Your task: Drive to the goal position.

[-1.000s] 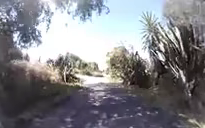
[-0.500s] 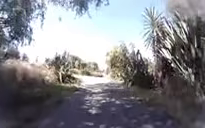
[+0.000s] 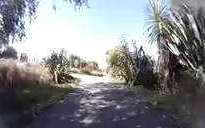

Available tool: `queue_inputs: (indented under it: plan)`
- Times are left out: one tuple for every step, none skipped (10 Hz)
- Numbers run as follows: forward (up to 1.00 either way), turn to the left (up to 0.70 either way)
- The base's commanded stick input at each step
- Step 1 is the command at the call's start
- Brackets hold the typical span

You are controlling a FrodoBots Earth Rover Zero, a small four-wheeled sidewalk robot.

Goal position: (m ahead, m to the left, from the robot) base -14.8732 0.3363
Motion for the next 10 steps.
queue_inputs:
  plan:
    - [0.85,0.00]
    - [0.85,0.00]
    - [0.85,0.00]
    - [0.85,0.00]
    - [0.85,0.00]
    - [0.85,0.00]
    - [0.00,0.00]
    - [0.00,0.00]
    - [0.00,0.00]
    - [0.00,0.00]
